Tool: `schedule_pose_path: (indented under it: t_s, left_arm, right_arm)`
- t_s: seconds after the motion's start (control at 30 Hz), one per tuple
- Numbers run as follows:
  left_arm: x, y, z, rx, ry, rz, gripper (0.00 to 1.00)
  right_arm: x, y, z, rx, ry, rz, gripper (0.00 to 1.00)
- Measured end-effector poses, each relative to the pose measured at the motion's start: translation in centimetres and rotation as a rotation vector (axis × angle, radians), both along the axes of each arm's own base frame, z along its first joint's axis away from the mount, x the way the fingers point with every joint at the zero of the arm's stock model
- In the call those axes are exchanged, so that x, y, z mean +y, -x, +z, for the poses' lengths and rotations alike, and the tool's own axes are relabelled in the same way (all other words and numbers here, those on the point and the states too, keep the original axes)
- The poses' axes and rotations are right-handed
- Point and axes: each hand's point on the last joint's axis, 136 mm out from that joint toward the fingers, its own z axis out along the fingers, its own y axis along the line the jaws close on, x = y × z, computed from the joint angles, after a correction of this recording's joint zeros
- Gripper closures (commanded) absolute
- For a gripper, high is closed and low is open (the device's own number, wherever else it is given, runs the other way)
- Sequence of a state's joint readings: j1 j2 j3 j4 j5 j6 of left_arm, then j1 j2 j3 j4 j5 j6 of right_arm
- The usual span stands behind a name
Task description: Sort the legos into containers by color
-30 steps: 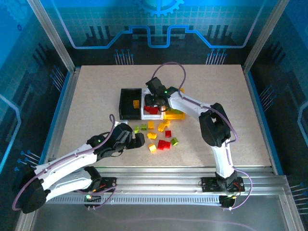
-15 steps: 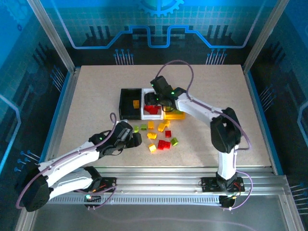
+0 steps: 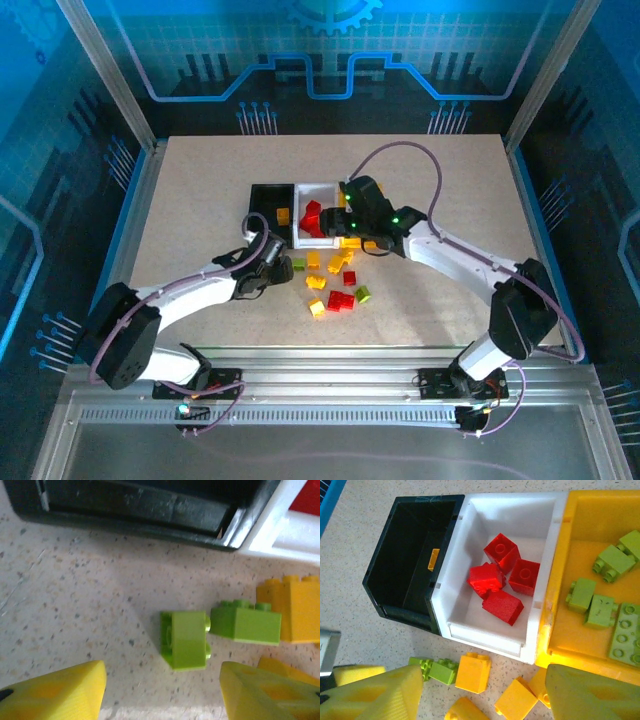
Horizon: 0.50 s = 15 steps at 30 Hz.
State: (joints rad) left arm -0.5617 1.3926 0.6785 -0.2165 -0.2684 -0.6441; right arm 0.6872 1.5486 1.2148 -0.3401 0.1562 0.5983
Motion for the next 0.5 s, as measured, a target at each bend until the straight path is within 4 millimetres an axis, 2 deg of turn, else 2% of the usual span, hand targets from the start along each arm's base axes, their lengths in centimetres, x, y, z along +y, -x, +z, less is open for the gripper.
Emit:
schedule_pose_path:
  t_s: [0.13, 0.27, 0.4, 0.5]
  left_arm:
    - [-0.7, -1.2, 0.0, -0.032, 0.011, -0.013, 0.39]
    - [-1.1, -1.9, -0.7, -0.03, 0.007, -0.016, 0.47]
    - [-0.9, -1.9, -1.8, -0.001, -0.016, -0.008, 0.55]
    - [-0.5, -1.9, -2.0, 0.002, -0.032, 0.006, 0.61]
  right_arm:
    - [-0.3, 0.4, 0.5, -0.012, -0.009, -0.001, 0.33]
    - [-0.5, 0.6, 0.9, -0.022, -0.018, -0.001, 0.33]
    - [-0.8, 1.0, 0.9, -0.023, -0.018, -0.001, 0.33]
    - [-1.0, 1.2, 0.7, -0.02, -0.017, -0.001, 0.32]
